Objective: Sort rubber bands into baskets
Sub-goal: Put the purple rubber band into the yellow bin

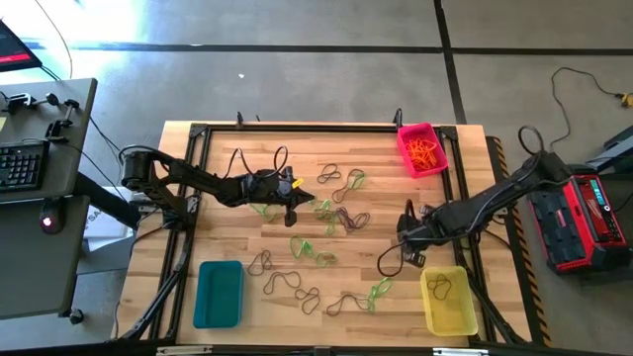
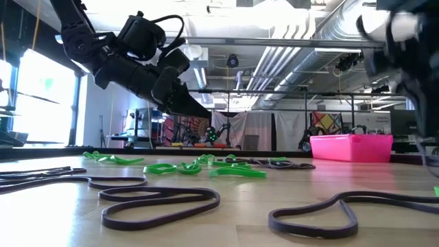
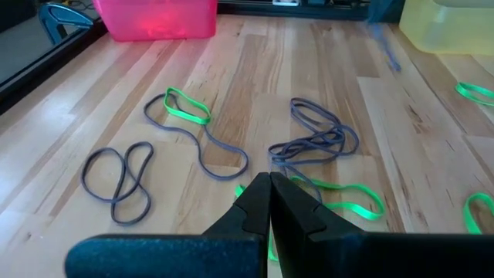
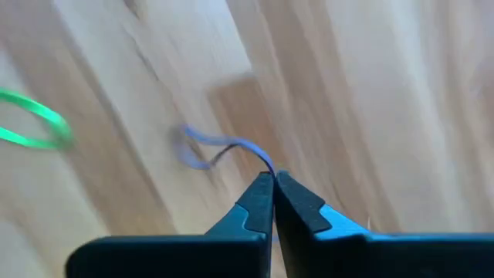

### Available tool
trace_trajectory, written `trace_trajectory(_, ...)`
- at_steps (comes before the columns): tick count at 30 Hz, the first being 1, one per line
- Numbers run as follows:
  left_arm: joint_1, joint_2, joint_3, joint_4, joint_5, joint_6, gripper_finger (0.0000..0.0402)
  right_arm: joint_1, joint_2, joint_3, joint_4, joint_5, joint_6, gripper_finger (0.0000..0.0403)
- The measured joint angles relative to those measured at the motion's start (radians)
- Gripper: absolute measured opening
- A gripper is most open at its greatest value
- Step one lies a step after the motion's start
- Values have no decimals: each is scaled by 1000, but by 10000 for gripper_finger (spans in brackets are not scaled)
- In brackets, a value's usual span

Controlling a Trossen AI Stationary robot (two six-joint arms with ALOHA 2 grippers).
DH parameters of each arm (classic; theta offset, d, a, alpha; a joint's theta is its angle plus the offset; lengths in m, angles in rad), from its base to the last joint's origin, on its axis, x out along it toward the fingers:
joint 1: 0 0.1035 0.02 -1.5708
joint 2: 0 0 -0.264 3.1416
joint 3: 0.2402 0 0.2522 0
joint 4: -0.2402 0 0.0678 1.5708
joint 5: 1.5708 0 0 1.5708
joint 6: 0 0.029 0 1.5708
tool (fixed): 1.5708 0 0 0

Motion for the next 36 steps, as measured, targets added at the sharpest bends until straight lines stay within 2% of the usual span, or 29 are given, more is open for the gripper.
trace_trajectory(9,0,0,0,-4,0,-2,0,136,-1,248,-185,125,129,0)
trace_trajectory(16,1,0,0,-7,0,-1,0,301,-1,374,-339,129,391,0)
trace_trajectory(27,1,0,0,-5,-6,-10,0,601,-1,402,-406,94,865,0)
trace_trajectory(36,1,0,0,14,-8,-29,0,739,40,402,-434,70,1121,0)
